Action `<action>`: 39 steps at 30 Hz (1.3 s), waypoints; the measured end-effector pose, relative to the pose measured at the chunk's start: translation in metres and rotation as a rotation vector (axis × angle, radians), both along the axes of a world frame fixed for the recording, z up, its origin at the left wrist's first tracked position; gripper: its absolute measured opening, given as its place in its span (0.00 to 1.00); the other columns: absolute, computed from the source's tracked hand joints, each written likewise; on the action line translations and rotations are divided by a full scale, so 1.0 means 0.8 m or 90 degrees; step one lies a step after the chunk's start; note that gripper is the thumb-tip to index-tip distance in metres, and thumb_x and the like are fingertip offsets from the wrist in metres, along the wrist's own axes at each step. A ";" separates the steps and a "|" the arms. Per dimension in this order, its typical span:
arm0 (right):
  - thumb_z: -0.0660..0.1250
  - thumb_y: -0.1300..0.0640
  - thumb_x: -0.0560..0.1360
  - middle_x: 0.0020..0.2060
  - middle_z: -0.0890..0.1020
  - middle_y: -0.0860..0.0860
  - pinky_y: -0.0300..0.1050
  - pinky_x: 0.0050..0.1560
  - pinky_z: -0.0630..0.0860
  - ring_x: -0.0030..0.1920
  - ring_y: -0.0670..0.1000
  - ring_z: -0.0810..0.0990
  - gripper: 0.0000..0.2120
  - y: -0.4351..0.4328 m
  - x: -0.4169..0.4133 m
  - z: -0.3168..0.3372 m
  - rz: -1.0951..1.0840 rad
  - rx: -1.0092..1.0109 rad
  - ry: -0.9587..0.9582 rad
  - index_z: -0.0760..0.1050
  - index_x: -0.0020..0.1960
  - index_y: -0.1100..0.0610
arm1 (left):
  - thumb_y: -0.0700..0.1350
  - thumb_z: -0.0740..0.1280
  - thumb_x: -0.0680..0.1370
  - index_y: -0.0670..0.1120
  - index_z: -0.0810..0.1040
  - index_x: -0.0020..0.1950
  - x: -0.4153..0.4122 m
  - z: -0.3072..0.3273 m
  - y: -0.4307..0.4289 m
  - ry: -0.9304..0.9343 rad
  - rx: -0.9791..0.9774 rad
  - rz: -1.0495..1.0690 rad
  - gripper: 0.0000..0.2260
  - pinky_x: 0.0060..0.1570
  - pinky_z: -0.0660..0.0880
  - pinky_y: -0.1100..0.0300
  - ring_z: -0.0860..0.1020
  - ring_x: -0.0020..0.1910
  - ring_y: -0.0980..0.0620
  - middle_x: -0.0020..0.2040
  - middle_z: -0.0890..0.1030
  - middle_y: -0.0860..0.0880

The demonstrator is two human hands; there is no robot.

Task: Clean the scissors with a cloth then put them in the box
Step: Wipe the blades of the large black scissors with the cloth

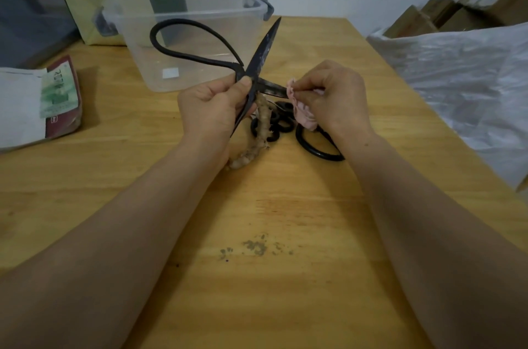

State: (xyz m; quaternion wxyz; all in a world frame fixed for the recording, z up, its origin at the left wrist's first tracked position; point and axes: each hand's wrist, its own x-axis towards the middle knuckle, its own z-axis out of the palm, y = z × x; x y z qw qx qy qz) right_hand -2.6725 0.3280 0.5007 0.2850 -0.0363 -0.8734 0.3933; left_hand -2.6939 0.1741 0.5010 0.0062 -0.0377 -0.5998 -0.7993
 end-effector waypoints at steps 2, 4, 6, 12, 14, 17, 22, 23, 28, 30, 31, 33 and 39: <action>0.68 0.69 0.73 0.38 0.77 0.46 0.30 0.35 0.74 0.35 0.37 0.77 0.05 -0.013 0.000 0.003 0.020 0.002 0.035 0.82 0.45 0.65 | 0.37 0.69 0.75 0.44 0.82 0.41 0.000 0.000 0.000 0.008 -0.006 0.006 0.05 0.41 0.80 0.63 0.83 0.37 0.54 0.34 0.84 0.50; 0.70 0.67 0.72 0.42 0.79 0.52 0.37 0.43 0.75 0.41 0.45 0.78 0.04 -0.022 -0.003 0.002 0.031 0.073 0.073 0.83 0.44 0.63 | 0.37 0.68 0.75 0.44 0.82 0.41 0.000 0.000 0.000 0.010 -0.009 0.004 0.05 0.41 0.80 0.63 0.83 0.37 0.55 0.34 0.84 0.50; 0.70 0.67 0.71 0.41 0.79 0.50 0.38 0.45 0.75 0.41 0.45 0.78 0.05 -0.017 -0.003 0.003 0.045 0.059 0.052 0.83 0.45 0.62 | 0.37 0.68 0.75 0.44 0.82 0.42 0.001 -0.001 -0.001 0.004 -0.011 -0.006 0.05 0.42 0.80 0.62 0.83 0.38 0.54 0.36 0.85 0.49; 0.67 0.67 0.75 0.33 0.75 0.46 0.33 0.35 0.72 0.34 0.46 0.75 0.06 0.009 0.000 0.006 0.009 0.003 -0.096 0.82 0.47 0.62 | 0.38 0.68 0.76 0.42 0.82 0.46 -0.002 0.004 -0.006 0.011 -0.011 -0.008 0.03 0.44 0.80 0.61 0.84 0.41 0.52 0.40 0.85 0.47; 0.69 0.66 0.73 0.38 0.77 0.48 0.36 0.42 0.74 0.39 0.46 0.77 0.05 0.001 -0.001 0.007 0.007 0.045 -0.009 0.83 0.46 0.61 | 0.38 0.69 0.75 0.41 0.82 0.46 -0.003 0.004 -0.007 0.006 0.001 0.012 0.03 0.42 0.80 0.62 0.83 0.40 0.53 0.38 0.85 0.48; 0.70 0.66 0.71 0.44 0.80 0.52 0.46 0.50 0.75 0.46 0.52 0.80 0.05 -0.004 -0.002 0.007 0.025 0.084 0.013 0.84 0.44 0.61 | 0.37 0.69 0.75 0.41 0.82 0.46 -0.001 0.004 -0.007 -0.005 0.015 0.005 0.03 0.42 0.80 0.62 0.83 0.39 0.53 0.38 0.85 0.48; 0.69 0.65 0.73 0.42 0.83 0.58 0.45 0.48 0.76 0.45 0.58 0.81 0.05 0.013 -0.001 -0.001 0.013 0.071 -0.027 0.83 0.43 0.62 | 0.37 0.69 0.75 0.41 0.82 0.47 -0.001 0.003 -0.009 -0.009 0.016 -0.014 0.03 0.44 0.81 0.61 0.84 0.41 0.51 0.41 0.85 0.46; 0.69 0.65 0.72 0.41 0.83 0.58 0.44 0.47 0.75 0.45 0.58 0.81 0.04 0.015 -0.001 -0.003 0.006 0.075 -0.021 0.83 0.42 0.61 | 0.37 0.69 0.75 0.40 0.82 0.48 -0.002 0.004 -0.009 -0.009 0.017 -0.011 0.04 0.44 0.80 0.61 0.84 0.42 0.51 0.41 0.85 0.45; 0.66 0.65 0.74 0.39 0.82 0.54 0.41 0.41 0.74 0.43 0.55 0.81 0.07 0.030 0.002 0.000 -0.098 0.079 -0.056 0.83 0.42 0.59 | 0.38 0.69 0.75 0.42 0.82 0.48 -0.006 0.002 -0.011 0.002 -0.001 0.017 0.04 0.43 0.80 0.62 0.84 0.43 0.51 0.41 0.85 0.47; 0.66 0.65 0.74 0.39 0.81 0.50 0.47 0.46 0.78 0.42 0.50 0.80 0.10 0.030 0.006 0.007 -0.159 0.046 -0.004 0.82 0.41 0.54 | 0.38 0.69 0.75 0.41 0.82 0.48 -0.006 0.002 -0.011 0.001 0.001 0.015 0.04 0.43 0.80 0.62 0.84 0.43 0.51 0.41 0.85 0.47; 0.67 0.65 0.73 0.40 0.80 0.47 0.49 0.48 0.78 0.43 0.47 0.80 0.10 0.027 0.007 0.009 -0.158 0.015 0.040 0.81 0.41 0.51 | 0.38 0.69 0.75 0.41 0.82 0.48 -0.006 0.003 -0.011 0.000 0.005 0.010 0.04 0.43 0.80 0.62 0.84 0.42 0.52 0.40 0.85 0.47; 0.68 0.64 0.72 0.42 0.82 0.45 0.50 0.51 0.78 0.46 0.45 0.81 0.09 0.013 0.007 0.014 -0.095 -0.067 0.124 0.81 0.42 0.51 | 0.38 0.69 0.75 0.41 0.82 0.48 -0.004 0.003 -0.009 0.004 0.007 -0.004 0.04 0.42 0.80 0.62 0.84 0.40 0.52 0.39 0.85 0.47; 0.73 0.60 0.70 0.46 0.78 0.44 0.33 0.50 0.74 0.47 0.38 0.76 0.05 -0.022 -0.005 0.008 0.044 -0.050 0.107 0.81 0.46 0.55 | 0.36 0.69 0.75 0.44 0.82 0.44 0.004 0.003 -0.003 0.030 -0.011 -0.036 0.04 0.40 0.80 0.62 0.83 0.37 0.54 0.35 0.85 0.49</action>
